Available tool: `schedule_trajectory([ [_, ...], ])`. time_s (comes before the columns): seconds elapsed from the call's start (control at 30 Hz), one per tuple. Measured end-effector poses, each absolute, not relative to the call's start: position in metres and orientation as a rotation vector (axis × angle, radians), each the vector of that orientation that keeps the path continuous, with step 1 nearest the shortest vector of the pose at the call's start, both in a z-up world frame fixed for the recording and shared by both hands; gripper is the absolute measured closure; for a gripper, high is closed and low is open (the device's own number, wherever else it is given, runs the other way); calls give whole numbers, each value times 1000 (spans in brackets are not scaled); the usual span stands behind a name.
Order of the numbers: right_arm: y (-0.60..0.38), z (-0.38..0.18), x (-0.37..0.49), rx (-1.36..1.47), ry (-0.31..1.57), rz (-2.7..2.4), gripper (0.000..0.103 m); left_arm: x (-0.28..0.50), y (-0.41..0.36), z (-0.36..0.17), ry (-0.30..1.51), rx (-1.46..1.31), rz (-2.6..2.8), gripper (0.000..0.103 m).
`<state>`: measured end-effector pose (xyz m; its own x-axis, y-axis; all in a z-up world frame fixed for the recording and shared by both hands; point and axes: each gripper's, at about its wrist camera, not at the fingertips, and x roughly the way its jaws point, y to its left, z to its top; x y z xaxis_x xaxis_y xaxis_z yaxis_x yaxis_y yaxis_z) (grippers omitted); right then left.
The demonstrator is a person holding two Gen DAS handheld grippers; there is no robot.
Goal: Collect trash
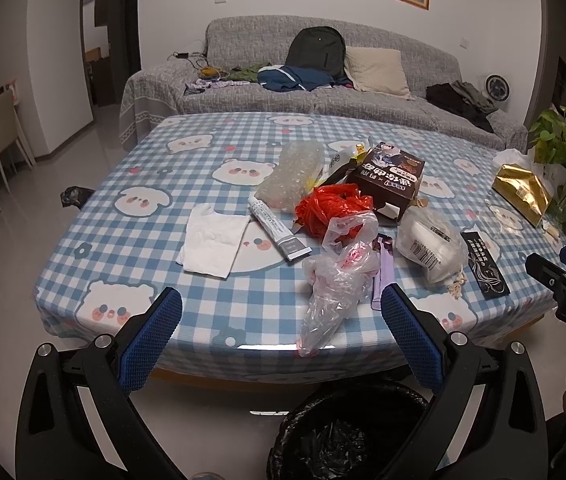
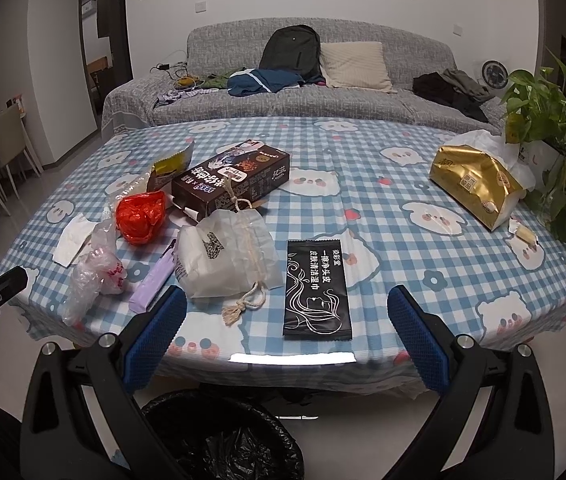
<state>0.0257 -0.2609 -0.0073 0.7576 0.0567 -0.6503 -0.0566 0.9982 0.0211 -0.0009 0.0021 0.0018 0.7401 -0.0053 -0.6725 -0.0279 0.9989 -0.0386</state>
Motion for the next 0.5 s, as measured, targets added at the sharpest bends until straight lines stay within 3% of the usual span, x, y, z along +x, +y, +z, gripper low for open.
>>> schedule_trajectory([
  [0.5,-261,-8,28,0,708,61,6,1,3,2,747,-44,17,6],
])
